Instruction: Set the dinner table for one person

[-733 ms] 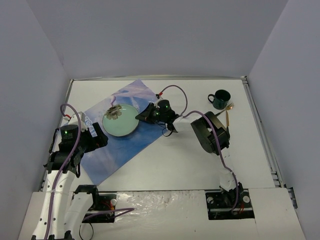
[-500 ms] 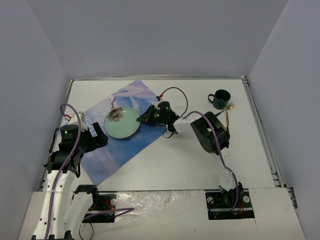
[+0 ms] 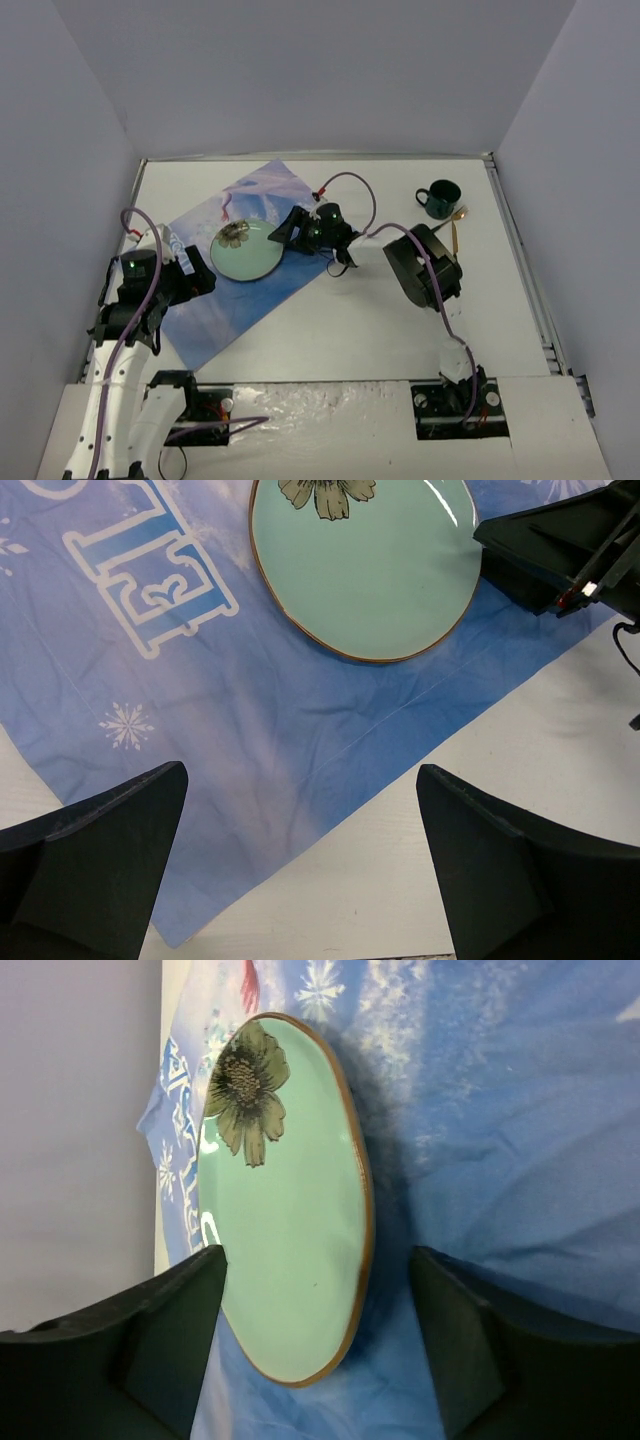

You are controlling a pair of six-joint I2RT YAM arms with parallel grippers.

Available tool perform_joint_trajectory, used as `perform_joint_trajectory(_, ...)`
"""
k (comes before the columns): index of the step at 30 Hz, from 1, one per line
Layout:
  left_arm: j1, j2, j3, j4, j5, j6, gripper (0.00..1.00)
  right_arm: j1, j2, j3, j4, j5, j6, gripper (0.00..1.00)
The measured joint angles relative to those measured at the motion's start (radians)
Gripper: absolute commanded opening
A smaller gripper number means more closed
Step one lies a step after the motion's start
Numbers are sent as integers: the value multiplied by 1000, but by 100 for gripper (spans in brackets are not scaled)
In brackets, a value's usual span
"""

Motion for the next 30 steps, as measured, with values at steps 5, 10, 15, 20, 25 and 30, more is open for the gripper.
perform_joint_trajectory(5, 0, 1, 0, 0, 0, 0, 97, -17, -139, 1, -250, 170, -144, 94)
perform_joint_trajectory(10, 0, 1, 0, 0, -1, 0, 97, -59, -299, 1, -480, 469, -242, 94)
perform_joint_trajectory(15, 0, 0, 0, 0, -5, 0, 97, -147, -401, 1, -606, 710, -259, 92)
perform_joint_trajectory(20, 0, 1, 0, 0, -8, 0, 97, -228, -411, 6, -665, 910, -258, 88)
perform_joint_trajectory(25, 0, 1, 0, 0, -11, 0, 97, -239, -357, 99, -719, 1046, -273, 87)
perform_joint_trajectory(30, 0, 6, 0, -1, -18, 0, 97, -255, -301, 207, -734, 1146, -321, 86)
